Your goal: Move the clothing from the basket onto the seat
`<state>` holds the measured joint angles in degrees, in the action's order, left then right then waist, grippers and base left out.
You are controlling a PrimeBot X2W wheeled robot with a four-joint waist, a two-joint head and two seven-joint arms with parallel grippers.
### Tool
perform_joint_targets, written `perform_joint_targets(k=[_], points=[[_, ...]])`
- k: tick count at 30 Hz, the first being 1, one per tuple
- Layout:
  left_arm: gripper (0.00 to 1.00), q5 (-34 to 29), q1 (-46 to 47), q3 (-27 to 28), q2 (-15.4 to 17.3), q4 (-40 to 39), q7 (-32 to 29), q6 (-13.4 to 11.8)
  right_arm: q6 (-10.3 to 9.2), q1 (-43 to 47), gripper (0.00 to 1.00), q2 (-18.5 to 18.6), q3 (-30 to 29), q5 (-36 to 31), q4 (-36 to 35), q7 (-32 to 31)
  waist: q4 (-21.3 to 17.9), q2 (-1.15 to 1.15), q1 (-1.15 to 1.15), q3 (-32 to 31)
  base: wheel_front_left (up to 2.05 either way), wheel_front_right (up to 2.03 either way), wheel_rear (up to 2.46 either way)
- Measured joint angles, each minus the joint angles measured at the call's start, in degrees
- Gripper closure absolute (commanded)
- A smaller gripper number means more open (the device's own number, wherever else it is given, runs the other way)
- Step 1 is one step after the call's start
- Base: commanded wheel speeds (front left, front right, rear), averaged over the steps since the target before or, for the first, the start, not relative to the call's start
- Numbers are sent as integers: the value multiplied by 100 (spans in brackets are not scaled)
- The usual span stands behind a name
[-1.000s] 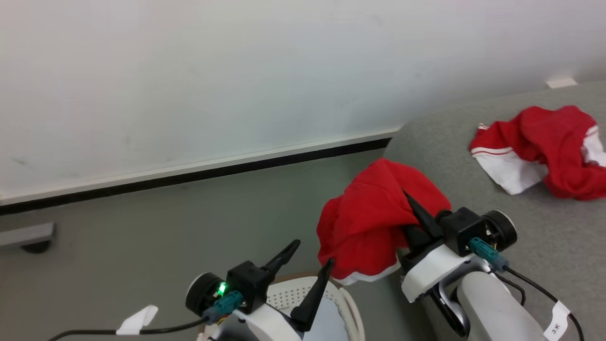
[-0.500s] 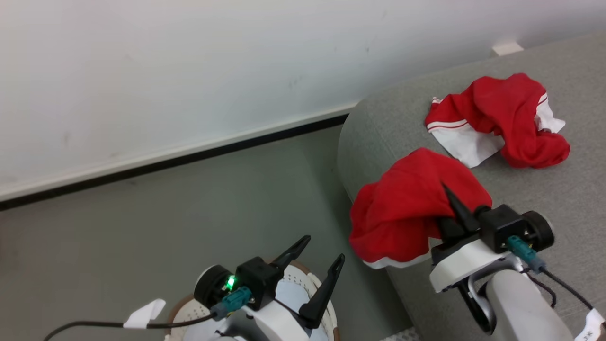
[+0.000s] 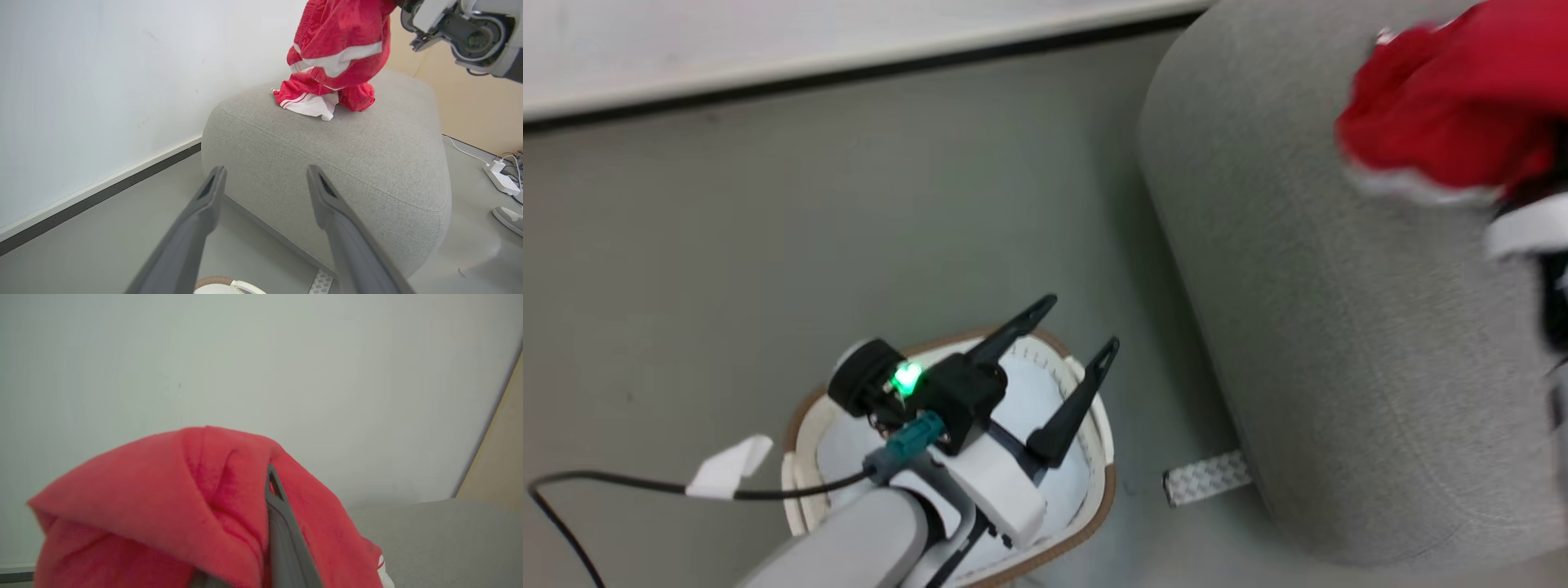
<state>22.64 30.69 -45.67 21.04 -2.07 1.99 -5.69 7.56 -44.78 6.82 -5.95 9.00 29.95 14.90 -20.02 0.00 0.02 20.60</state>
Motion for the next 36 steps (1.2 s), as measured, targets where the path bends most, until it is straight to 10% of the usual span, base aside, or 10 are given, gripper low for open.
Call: perform_joint_targets(k=[14, 17, 18, 20, 36], points=[[0, -269, 907, 98, 90, -285, 47, 194, -1, -2551, 100, 1076, -3930, -1731, 1213, -532, 660, 0, 0, 1951, 0, 0, 0], [0, -310, 928, 66, 38, -155, 175, 219, -1, -2532, 55, 847, -4679, -2317, 1412, -476, 881, 0, 0, 2151, 0, 0, 0], [0, -310, 928, 60, 19, -103, 216, 219, -1, -2491, 14, 744, -4829, -2548, 1458, -474, 944, 1, 0, 2196, 0, 0, 0], [0, -309, 923, 56, 4, -2, 274, 219, 0, -2352, 0, 525, -5016, -2872, 1580, -414, 1041, 0, 0, 2247, 0, 0, 0], [0, 124, 55, 713, 110, 519, 1022, -497, 0, -398, 0, -363, -3029, -2418, 1172, 14, 570, 0, -2, 863, 0, 0, 0]])
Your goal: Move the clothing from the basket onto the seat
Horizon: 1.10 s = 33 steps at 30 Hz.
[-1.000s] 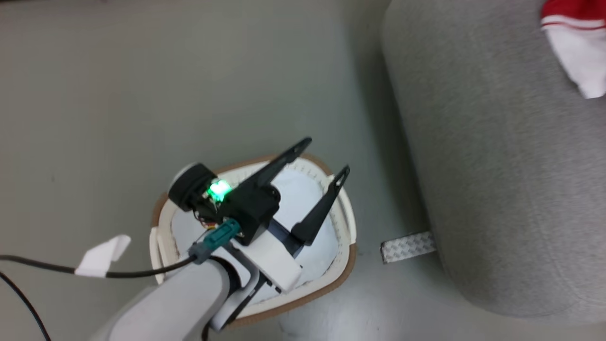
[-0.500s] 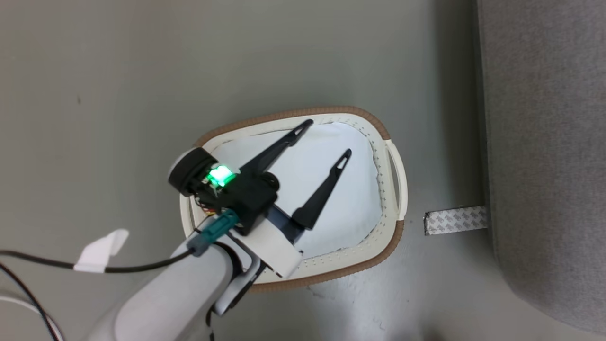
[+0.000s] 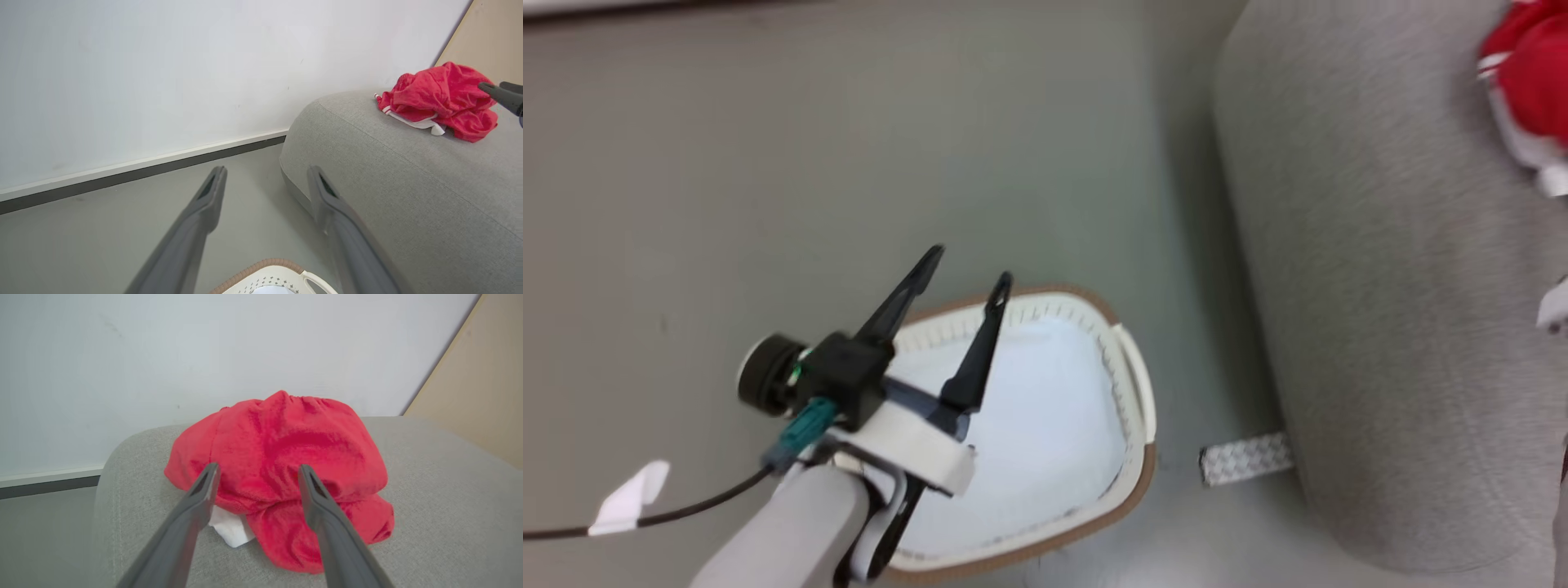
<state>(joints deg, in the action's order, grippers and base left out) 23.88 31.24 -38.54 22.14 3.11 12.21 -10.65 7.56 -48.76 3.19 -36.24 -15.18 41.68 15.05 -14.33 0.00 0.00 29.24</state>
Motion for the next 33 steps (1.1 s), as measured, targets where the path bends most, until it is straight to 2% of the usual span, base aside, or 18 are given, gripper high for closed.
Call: perform_joint_targets(k=[10, 18, 22, 29, 33], points=[[0, 456, -1015, 581, -101, 267, 257, -357, -1, 1699, 0, -34, 1523, 1045, -1072, 10, -207, 0, -2, -1315, 0, 0, 0], [0, 247, -2003, 1360, -367, 377, 291, -441, -1, 2795, 0, -37, 2198, 1401, -1729, 10, 24, 0, -2, -2154, 0, 0, 0], [0, 154, -2521, 1733, -537, 593, 291, -256, -1, 3320, 0, -43, 2575, 1525, -1954, 10, 260, 0, -2, -2500, 0, 0, 0], [0, -169, -2901, 2299, -823, 828, 292, 230, -1, 3978, 0, -37, 3129, 1737, -2225, 11, 703, 0, -1, -2883, 0, 0, 0], [0, -410, -3049, 2630, -1009, 1017, 292, 369, 0, 4328, 0, -43, 3488, 1851, -2175, 10, 815, 0, -1, -3060, 0, 0, 0]])
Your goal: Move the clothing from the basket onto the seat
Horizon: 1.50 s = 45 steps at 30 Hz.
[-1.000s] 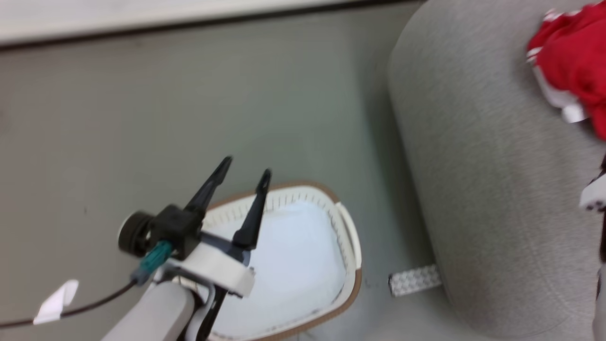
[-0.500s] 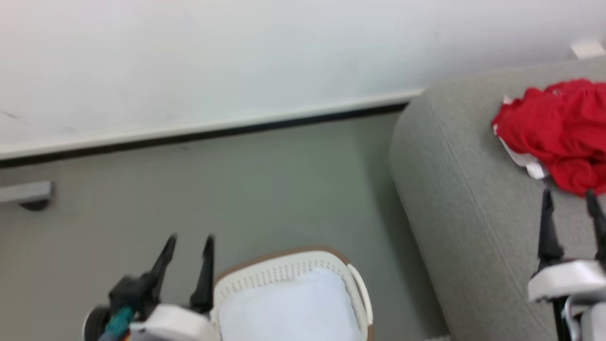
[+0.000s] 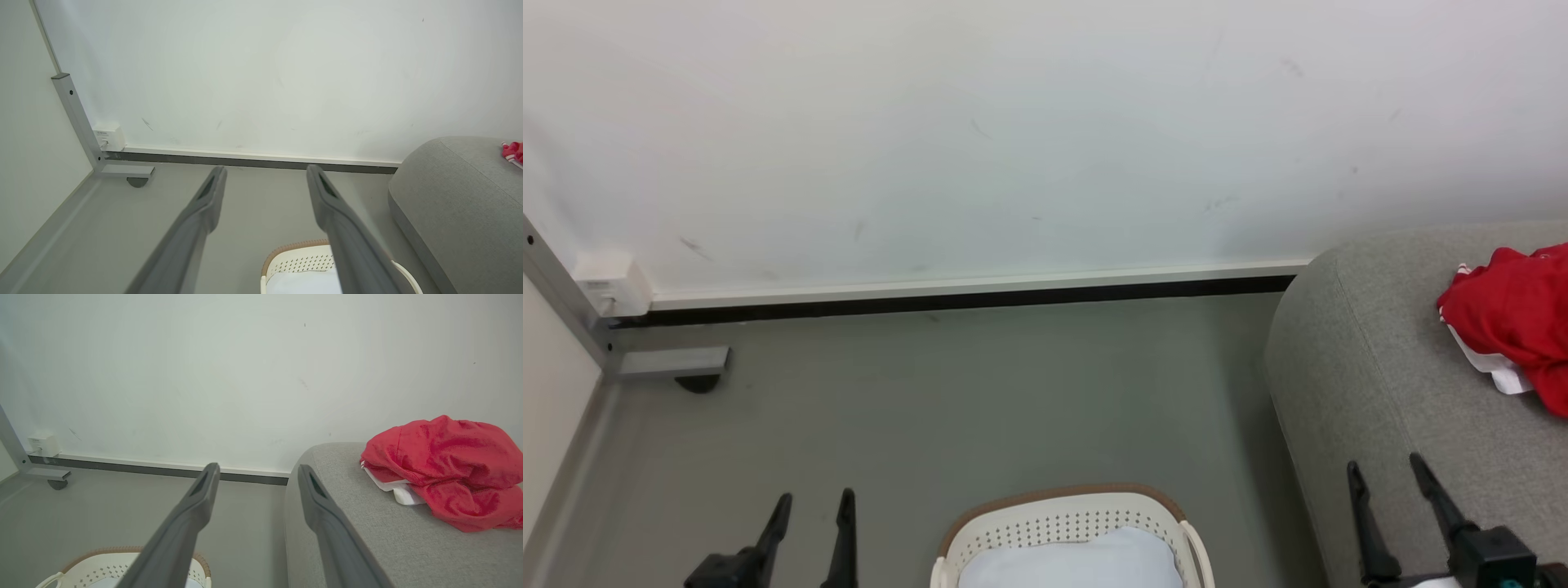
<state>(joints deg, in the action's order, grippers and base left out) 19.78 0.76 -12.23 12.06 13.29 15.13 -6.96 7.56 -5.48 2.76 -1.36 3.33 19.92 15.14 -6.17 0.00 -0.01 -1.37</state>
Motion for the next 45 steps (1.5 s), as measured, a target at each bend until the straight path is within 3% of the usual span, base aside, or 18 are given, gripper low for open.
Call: perform_joint_targets(k=[8, 17, 33, 34, 39, 45], points=[[0, -382, -142, 443, -346, 192, 0, 391, -1, 209, 0, 7, 424, 279, 52, 0, 58, 0, 1, -118, 0, 0, 0], [0, -648, -140, 758, -580, 375, 0, 630, -1, 189, 0, 3, 579, 286, 122, 0, 106, 0, 1, -83, 0, 0, 0], [0, -962, -118, 1098, -783, 599, 0, 818, 0, 93, 0, 3, 568, 324, 205, 0, 99, 0, 1, -90, 0, 0, 0], [100, -978, -119, 1107, -789, 608, 0, 818, 0, 94, 100, 1, 570, 327, 213, 0, 98, 0, 1, -89, 0, 0, 0], [100, -954, -219, 1087, -838, 847, -15, 818, 0, 275, 100, -43, 584, 338, 426, -5, 100, 0, 2, -89, 0, 0, 0], [100, -369, -208, 1181, -851, 868, -242, 868, 0, 314, 100, -58, 506, 969, 409, -194, 125, 0, 2, -78, 0, 0, 0]])
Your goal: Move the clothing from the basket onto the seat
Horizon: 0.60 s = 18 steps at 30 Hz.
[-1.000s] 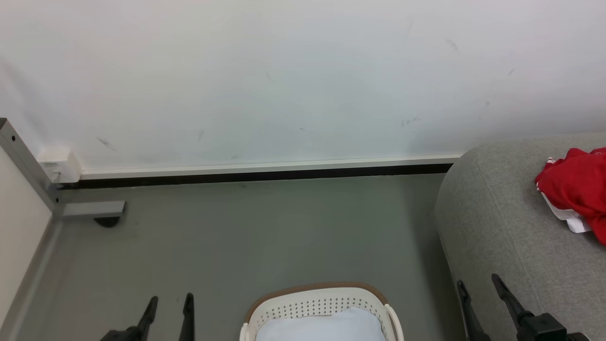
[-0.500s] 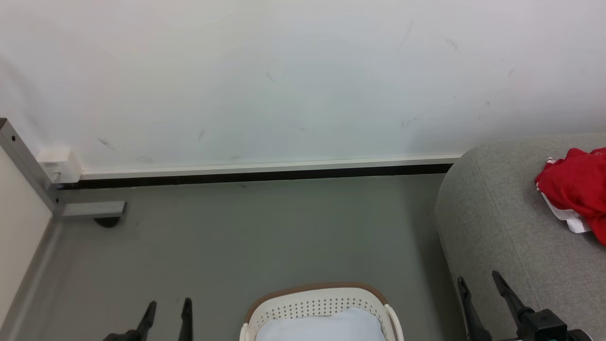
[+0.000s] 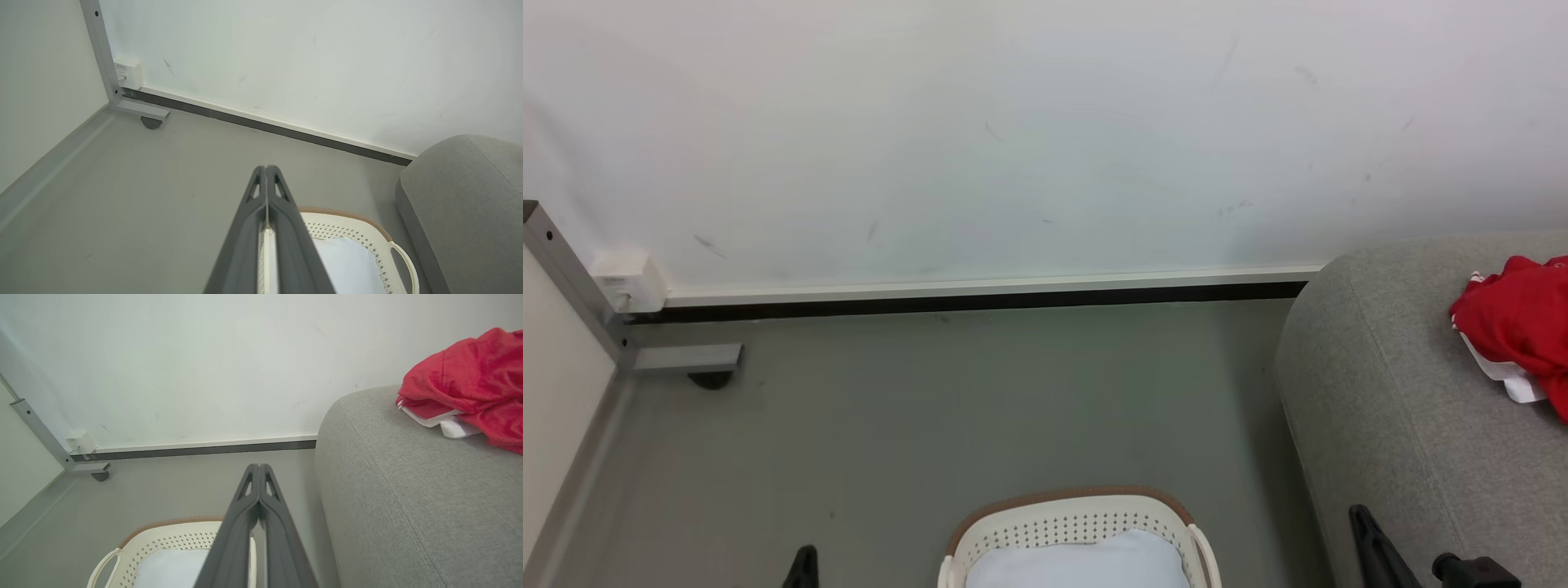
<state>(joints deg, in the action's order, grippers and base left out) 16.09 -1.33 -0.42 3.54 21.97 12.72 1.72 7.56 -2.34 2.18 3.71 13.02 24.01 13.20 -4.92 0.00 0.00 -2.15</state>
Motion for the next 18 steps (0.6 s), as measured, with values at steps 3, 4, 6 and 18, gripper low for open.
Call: perform_joint_targets(k=[3, 4, 6, 18], points=[[100, 336, 13, 16, -4, -29, -63, 12, 0, -1, 100, 0, -40, 339, -34, -82, 13, 0, 0, 6, 0, 0, 0], [100, 412, 15, 23, -5, -40, -81, 26, 0, -1, 100, 0, -52, 454, -45, -111, 17, 0, 0, 8, 0, 0, 0], [100, 655, 23, 32, -9, -62, -132, 35, 0, -2, 100, 0, -74, 666, -76, -160, 25, 0, 0, 12, 0, 0, 0], [100, 2146, 151, 166, -27, -236, -499, 136, 0, -52, 100, 3, -272, 2234, -278, -536, 91, 0, 0, 43, 0, 0, 0]])
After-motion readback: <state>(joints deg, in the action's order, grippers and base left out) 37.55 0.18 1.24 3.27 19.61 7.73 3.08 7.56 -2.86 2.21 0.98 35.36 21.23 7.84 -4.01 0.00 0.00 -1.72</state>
